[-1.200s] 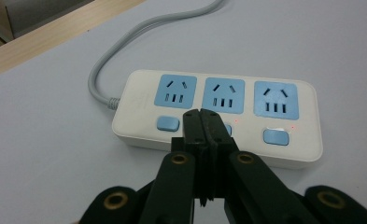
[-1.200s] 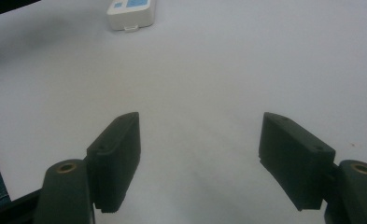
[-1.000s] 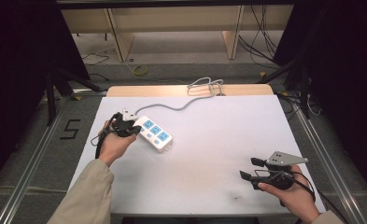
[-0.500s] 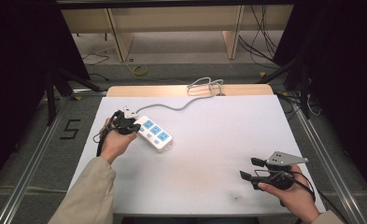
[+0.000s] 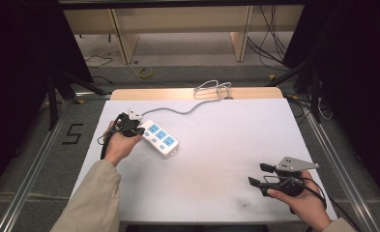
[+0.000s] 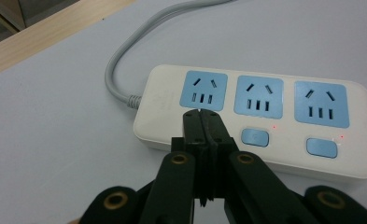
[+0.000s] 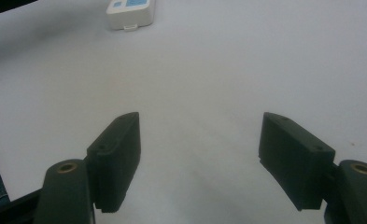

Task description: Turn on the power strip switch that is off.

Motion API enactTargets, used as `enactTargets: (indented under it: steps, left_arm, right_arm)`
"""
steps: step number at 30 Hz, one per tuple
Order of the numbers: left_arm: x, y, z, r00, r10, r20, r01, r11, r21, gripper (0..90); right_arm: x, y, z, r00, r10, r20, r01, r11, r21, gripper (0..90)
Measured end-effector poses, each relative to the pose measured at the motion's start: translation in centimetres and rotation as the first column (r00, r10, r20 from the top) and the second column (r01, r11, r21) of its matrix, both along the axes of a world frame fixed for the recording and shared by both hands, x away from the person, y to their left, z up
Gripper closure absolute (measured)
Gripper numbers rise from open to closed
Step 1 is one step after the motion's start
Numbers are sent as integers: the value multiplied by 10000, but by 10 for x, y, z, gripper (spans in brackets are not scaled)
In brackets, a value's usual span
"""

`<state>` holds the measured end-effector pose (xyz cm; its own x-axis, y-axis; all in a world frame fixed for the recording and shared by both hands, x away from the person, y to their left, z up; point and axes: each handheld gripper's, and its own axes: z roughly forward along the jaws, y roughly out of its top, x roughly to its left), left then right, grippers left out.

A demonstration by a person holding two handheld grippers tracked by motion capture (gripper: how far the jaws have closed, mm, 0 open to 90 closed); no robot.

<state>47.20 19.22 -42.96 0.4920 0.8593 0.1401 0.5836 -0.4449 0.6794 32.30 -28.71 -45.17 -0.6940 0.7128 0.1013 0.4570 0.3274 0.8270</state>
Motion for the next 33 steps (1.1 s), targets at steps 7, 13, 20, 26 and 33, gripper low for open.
enactTargets:
  steps: [7, 13, 20, 26, 33]
  left_arm:
    - [4, 0, -1, 10000, 55, -26, -55, 10000, 2, 898]
    - [9, -2, -4, 10000, 57, 18, -57, 9999, 159, 898]
    - [13, -4, -5, 10000, 27, -72, -25, 9998, 221, 898]
    - [17, -6, -4, 10000, -29, -89, 31, 9995, 313, 898]
    - [21, -8, -6, 9999, -30, -127, 33, 9996, 275, 898]
  right_arm:
    - [0, 0, 0, 10000, 3, -4, -3, 10000, 7, 301]
    - [0, 0, -1, 10000, 12, -22, -12, 10000, -10, 302]
    - [1, 0, -1, 10000, 6, -27, -6, 10000, -5, 303]
    - [1, 0, -1, 10000, 3, -24, -3, 10000, -22, 303]
    - [1, 0, -1, 10000, -43, -31, 43, 10000, -40, 303]
